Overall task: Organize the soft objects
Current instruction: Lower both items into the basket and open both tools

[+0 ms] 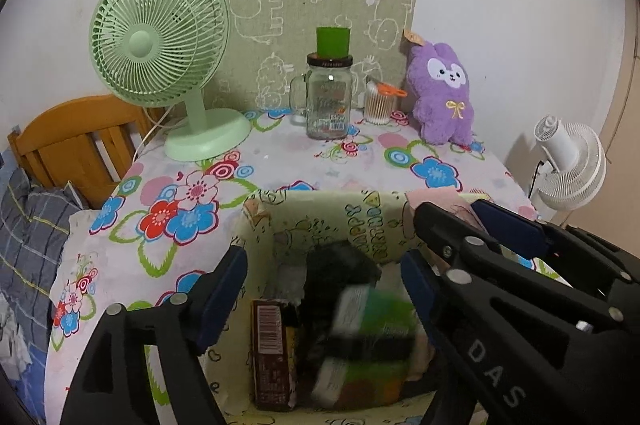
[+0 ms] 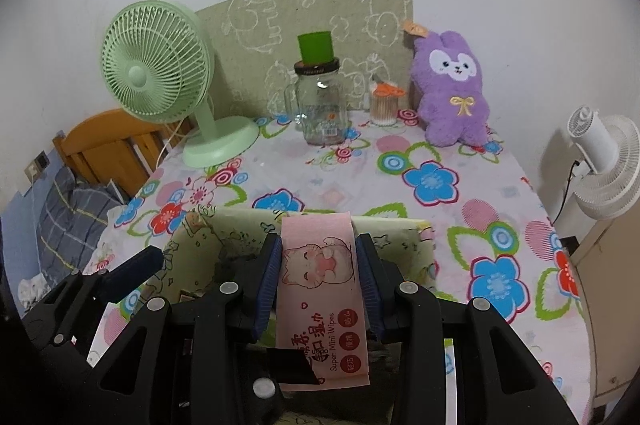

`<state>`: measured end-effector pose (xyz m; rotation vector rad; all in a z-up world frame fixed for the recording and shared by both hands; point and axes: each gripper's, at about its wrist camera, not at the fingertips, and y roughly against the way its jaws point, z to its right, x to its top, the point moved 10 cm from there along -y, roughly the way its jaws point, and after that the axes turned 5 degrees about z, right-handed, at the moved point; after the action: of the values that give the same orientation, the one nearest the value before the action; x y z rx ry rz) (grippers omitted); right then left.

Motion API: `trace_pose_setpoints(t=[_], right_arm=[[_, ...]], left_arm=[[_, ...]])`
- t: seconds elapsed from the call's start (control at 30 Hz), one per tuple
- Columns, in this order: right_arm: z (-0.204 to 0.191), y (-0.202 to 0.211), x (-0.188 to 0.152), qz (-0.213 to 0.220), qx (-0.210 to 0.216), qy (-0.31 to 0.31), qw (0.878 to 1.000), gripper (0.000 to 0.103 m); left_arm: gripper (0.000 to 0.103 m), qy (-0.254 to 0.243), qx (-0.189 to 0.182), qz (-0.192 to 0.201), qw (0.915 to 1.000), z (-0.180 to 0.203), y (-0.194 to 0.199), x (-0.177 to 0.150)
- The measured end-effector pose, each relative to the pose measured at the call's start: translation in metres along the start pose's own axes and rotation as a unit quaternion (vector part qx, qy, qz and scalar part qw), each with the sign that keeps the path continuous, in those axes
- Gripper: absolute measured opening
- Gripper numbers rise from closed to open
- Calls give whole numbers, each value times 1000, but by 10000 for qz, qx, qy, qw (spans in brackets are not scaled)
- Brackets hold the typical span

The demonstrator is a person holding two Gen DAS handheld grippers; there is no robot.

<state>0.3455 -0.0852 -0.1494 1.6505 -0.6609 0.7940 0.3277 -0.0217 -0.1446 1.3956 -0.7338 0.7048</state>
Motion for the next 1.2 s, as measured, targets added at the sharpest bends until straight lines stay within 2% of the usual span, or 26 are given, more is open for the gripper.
trace_pose_setpoints(t=[0.17,0.3,0.47,0.63,0.67,0.73,0.77,0.8,0.97,1.2], right_arm=[[-7,-10,-5,-99,72,27,9999,41],[-14,-18,-7,-148,137,80,9998,41],[-20,-28,-9,-234,205,181,9993,42],[-21,-35,-11,-320,264,179,9990,44],[-21,-36,-11,-332,263,175,9989,45],[-20,-36,-12,-360,283,164,9988,57],[-20,-35,-12,-341,281,156,9989,67],[-20,-33,-12,-301,279,144,9991,71],[-18,-25,-10,-242,277,131,9992,73],[-13,-8,-10,-125,242,151,9995,86]], left_arm=[[88,-20,44,-41,10000,-5,-2,-4],[88,11,125,-51,9999,-11,-4,-5],[89,180,0,-313,9993,-17,-15,-11],[89,169,12,-369,9992,-17,-19,-13],[89,164,7,-367,9992,-16,-19,-13],[89,160,-20,-366,9992,-15,-19,-13],[90,166,-47,-367,9992,-14,-19,-13],[91,173,-61,-362,9992,-14,-18,-12],[93,129,-13,-322,9994,-12,-14,-11],[94,269,-39,-363,9990,-11,-5,-14]])
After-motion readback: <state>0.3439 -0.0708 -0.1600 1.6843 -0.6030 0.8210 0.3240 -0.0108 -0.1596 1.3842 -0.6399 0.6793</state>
